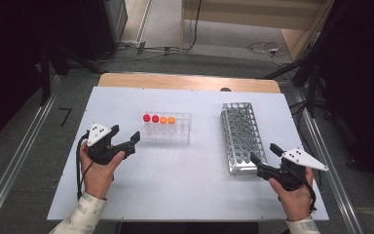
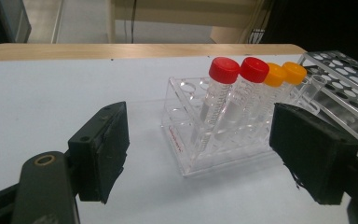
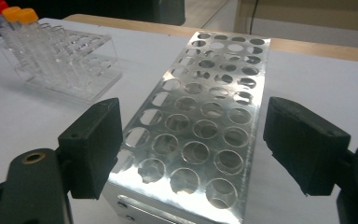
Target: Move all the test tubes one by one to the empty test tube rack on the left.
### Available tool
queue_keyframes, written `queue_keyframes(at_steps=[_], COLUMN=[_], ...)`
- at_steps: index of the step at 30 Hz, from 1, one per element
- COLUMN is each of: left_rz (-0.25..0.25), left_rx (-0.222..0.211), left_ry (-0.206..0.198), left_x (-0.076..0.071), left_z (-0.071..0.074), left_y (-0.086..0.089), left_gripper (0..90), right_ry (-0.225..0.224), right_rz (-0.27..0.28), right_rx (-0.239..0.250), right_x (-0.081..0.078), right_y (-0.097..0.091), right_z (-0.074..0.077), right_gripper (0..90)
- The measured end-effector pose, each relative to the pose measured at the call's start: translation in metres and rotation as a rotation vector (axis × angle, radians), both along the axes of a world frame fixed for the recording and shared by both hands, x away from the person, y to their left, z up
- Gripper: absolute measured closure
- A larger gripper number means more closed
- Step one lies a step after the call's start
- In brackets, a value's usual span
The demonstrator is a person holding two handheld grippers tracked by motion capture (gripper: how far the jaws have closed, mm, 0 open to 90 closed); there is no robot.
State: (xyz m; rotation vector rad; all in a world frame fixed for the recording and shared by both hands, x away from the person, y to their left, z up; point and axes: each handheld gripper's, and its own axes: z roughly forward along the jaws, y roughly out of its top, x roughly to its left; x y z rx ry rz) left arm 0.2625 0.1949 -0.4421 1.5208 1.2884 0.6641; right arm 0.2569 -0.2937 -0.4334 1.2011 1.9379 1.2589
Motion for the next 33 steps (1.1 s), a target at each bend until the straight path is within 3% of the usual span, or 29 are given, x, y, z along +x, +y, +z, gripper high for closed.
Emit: queue_keyframes(at_steps=[33], left_rz=[0.023], left_rx=[-0.006], left_ry=[0.022], left_x=[-0.027], left_z=[-0.017], left_y=[0.02], left_gripper=[20.1], right_ry=[0.012], right_rz=[-0.099], right_rx=[-0.018], right_x=[-0.01], right_y=[-0.039], right_z=[-0.01], right_gripper=[17.3])
